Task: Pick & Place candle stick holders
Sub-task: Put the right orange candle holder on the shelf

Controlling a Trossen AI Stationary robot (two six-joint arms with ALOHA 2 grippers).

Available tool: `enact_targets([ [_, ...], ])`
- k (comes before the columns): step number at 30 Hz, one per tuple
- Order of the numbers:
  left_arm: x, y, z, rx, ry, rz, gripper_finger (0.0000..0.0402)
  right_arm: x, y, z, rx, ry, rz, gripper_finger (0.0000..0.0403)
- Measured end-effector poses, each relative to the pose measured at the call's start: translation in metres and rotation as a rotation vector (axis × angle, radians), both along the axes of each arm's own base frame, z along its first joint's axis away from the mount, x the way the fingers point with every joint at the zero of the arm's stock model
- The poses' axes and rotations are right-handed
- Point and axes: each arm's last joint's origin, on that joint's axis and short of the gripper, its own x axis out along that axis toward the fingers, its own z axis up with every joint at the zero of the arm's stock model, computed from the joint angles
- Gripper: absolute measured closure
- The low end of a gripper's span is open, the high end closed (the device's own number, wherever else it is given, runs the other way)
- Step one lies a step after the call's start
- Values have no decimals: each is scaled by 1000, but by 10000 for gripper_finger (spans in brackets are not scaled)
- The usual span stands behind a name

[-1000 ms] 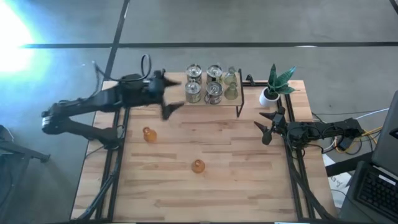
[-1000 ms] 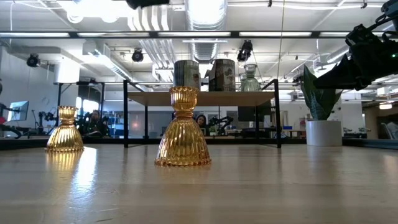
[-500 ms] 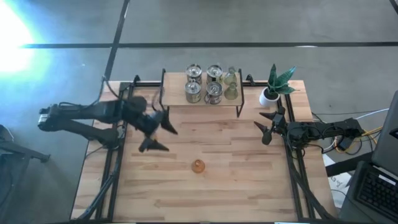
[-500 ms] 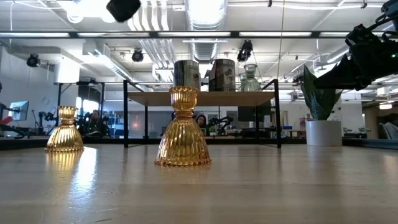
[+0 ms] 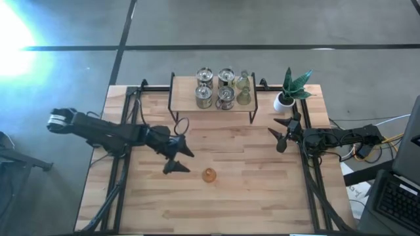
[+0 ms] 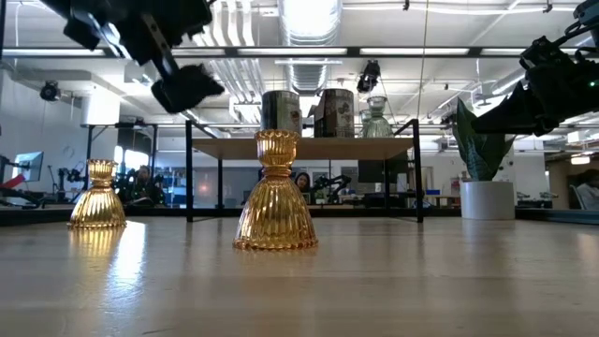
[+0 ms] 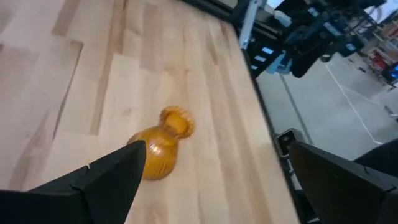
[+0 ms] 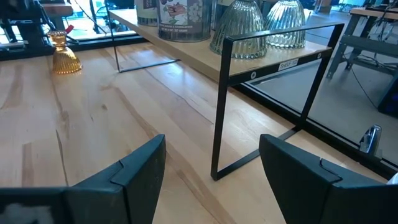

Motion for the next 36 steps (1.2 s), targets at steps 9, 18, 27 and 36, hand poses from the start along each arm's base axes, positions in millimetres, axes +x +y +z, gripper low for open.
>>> enact_targets([
  [9, 9, -13, -38, 27, 22, -15, 3, 0, 0, 0, 0, 0, -1, 152],
  [18, 30, -23, -70, 79, 34, -44, 3, 0, 0, 0, 0, 1, 0, 152],
  [27, 50, -27, -90, 65, -28, -34, 3, 0, 0, 0, 0, 0, -1, 152],
  [36, 75, -31, -93, 79, -78, -42, 3, 0, 0, 0, 0, 0, 0, 152],
])
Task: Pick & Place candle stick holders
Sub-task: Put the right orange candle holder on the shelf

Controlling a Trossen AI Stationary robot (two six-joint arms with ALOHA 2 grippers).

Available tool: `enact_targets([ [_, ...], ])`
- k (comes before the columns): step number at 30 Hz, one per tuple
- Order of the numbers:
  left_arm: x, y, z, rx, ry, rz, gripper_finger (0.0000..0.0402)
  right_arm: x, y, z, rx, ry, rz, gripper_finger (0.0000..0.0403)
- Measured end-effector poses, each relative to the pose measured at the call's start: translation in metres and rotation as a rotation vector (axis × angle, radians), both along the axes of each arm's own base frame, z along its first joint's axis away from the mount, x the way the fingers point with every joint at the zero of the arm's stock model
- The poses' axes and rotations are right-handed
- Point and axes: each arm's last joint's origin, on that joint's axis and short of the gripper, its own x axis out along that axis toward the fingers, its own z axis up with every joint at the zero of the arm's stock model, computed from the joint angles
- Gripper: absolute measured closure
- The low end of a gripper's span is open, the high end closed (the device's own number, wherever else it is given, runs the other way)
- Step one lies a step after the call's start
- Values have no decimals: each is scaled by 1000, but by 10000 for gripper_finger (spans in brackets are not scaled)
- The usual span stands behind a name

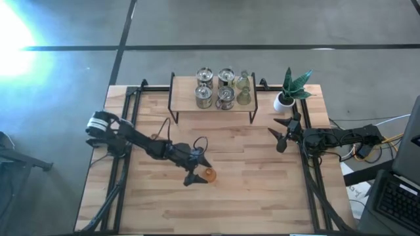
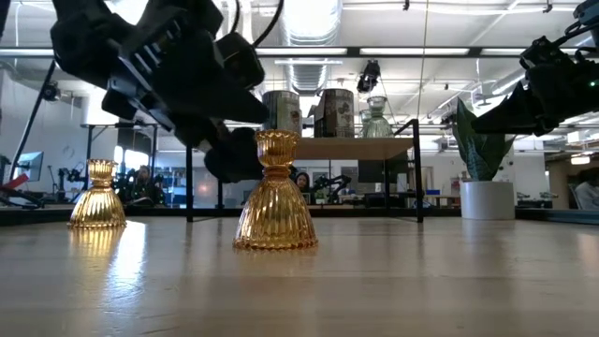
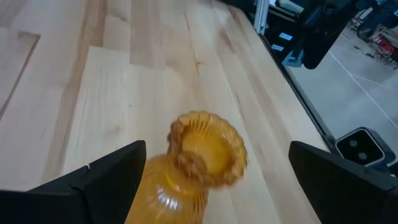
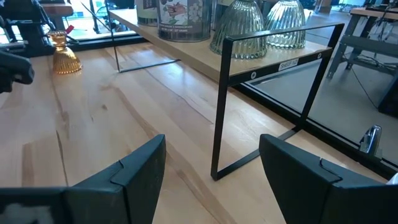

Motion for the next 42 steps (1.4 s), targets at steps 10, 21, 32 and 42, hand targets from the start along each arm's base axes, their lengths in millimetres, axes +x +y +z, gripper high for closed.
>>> enact_targets([
  [10, 22, -3, -10, -1, 3, 10, 54, 0, 0, 0, 0, 0, 0, 152],
  [21, 23, 3, -8, 33, 9, 233, 246, 0, 0, 0, 0, 0, 0, 152],
  [32, 36, 7, 22, 73, -54, 371, 220, 0, 0, 0, 0, 1, 0, 152],
  [42, 27, 11, 91, 171, -97, 430, 298, 0, 0, 0, 0, 1, 0, 152],
])
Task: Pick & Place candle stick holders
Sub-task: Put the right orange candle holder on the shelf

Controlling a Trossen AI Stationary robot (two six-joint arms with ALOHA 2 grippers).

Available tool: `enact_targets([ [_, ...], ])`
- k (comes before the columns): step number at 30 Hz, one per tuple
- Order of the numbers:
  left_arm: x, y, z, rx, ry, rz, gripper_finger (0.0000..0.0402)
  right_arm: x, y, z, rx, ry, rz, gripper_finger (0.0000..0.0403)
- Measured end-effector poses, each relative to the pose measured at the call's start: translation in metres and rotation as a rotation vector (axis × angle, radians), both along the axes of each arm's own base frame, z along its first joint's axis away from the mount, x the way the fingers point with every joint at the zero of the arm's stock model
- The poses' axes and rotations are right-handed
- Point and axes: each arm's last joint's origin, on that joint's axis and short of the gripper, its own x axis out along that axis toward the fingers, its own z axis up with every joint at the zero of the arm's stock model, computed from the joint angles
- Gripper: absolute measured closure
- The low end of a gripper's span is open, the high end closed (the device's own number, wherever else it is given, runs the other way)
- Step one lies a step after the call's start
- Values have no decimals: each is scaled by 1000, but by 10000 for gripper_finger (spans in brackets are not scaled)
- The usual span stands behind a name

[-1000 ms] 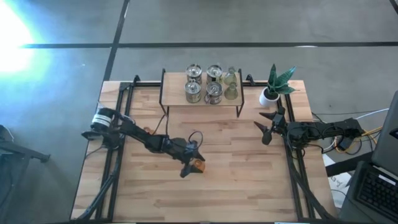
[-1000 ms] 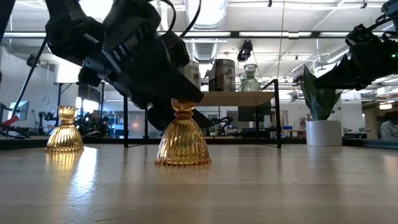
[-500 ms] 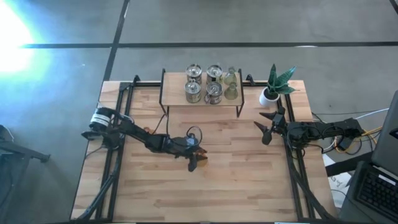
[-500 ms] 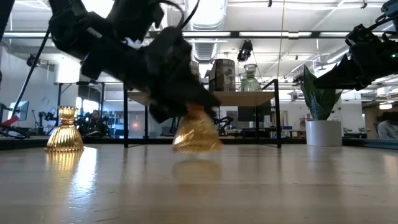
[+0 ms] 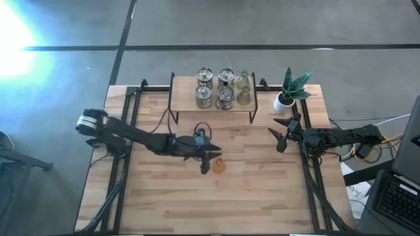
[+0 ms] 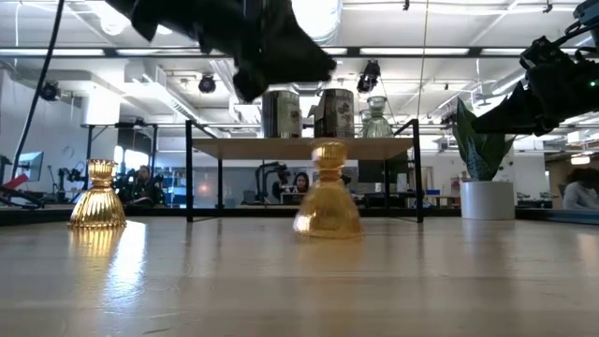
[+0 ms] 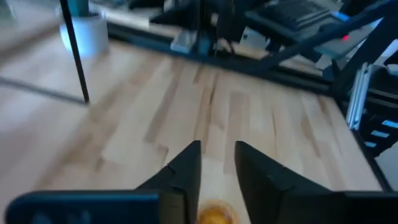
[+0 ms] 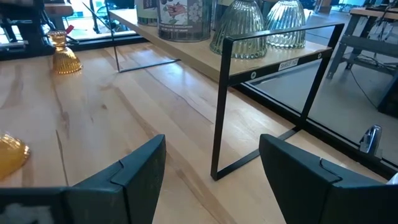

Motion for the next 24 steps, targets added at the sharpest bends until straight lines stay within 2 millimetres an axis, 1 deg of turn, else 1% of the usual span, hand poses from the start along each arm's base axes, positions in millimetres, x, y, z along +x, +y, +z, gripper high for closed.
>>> enact_targets([
  [4, -10, 2, 21, 47, -48, -14, 331, 0, 0, 0, 0, 0, 0, 152],
  [9, -23, 4, 30, 56, -15, -18, 339, 0, 0, 0, 0, 0, 0, 152],
  [12, -29, 4, 29, 74, 37, -62, 339, 0, 0, 0, 0, 0, 0, 152],
  [15, -34, 3, 16, 52, 132, -92, 338, 0, 0, 0, 0, 0, 0, 152],
  [17, -38, 3, 0, -1, 214, -74, 335, 0, 0, 0, 0, 0, -1, 152],
  [19, -43, 3, -20, -86, 292, -41, 329, 0, 0, 0, 0, 0, 0, 152],
  [21, -46, 2, -40, -130, 325, -47, 316, 0, 0, 0, 0, 0, 0, 152],
  [24, -50, 0, -62, -195, 312, -50, 277, 0, 0, 0, 0, 0, -1, 152],
])
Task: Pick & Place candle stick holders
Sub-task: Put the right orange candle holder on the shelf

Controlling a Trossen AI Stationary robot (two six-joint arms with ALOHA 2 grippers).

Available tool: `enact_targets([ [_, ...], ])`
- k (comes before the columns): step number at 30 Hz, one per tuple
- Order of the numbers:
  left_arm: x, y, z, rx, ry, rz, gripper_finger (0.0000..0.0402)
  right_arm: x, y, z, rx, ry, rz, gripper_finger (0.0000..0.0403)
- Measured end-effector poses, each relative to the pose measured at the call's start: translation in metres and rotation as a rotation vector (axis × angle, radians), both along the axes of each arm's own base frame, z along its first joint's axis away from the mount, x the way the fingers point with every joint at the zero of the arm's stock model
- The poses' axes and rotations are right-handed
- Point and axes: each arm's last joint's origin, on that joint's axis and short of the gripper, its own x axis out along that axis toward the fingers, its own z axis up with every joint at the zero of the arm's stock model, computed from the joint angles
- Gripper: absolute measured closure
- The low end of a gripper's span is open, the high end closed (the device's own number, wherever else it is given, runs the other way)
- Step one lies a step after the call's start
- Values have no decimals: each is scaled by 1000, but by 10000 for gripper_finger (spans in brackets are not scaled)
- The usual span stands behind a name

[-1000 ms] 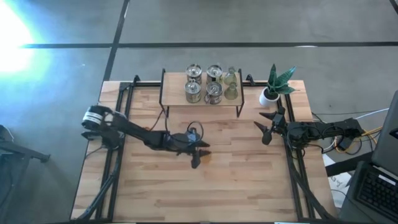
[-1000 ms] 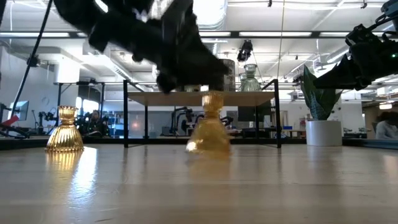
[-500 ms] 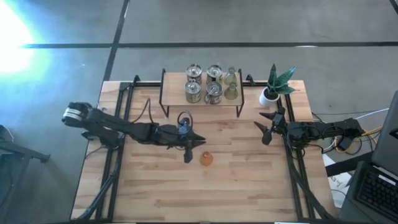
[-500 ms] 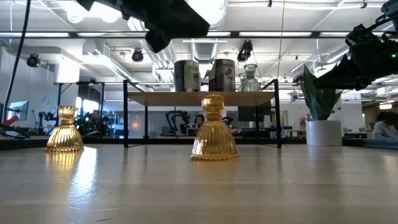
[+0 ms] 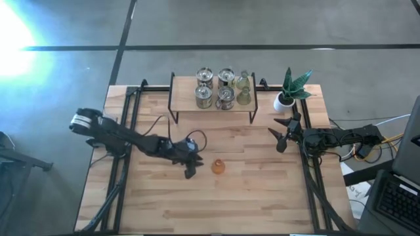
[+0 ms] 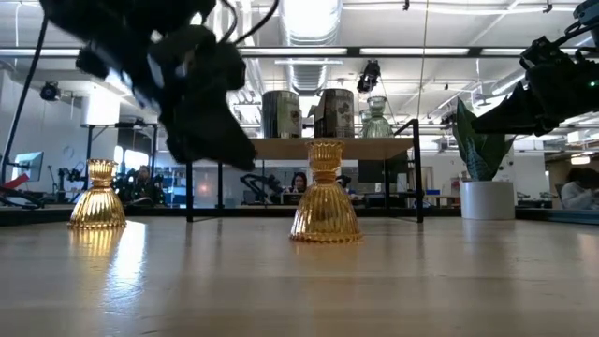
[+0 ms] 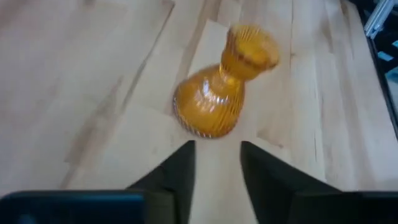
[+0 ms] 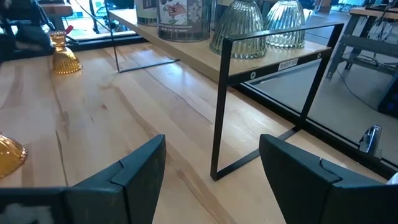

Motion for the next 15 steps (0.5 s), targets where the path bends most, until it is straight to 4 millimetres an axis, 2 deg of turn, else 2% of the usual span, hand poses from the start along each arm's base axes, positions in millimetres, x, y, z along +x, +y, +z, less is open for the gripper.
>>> enact_targets([
  [3, -3, 2, -17, -25, -31, 8, 221, 0, 0, 0, 0, 0, 0, 152],
  [9, -3, 4, -29, 10, -51, -11, 103, 0, 0, 0, 0, -1, 1, 152],
  [12, 1, 3, -29, 55, -64, -43, 65, 0, 0, 0, 0, 0, 0, 152],
  [15, 7, 2, -28, 111, -86, -100, 45, 0, 0, 0, 0, 0, 0, 152],
])
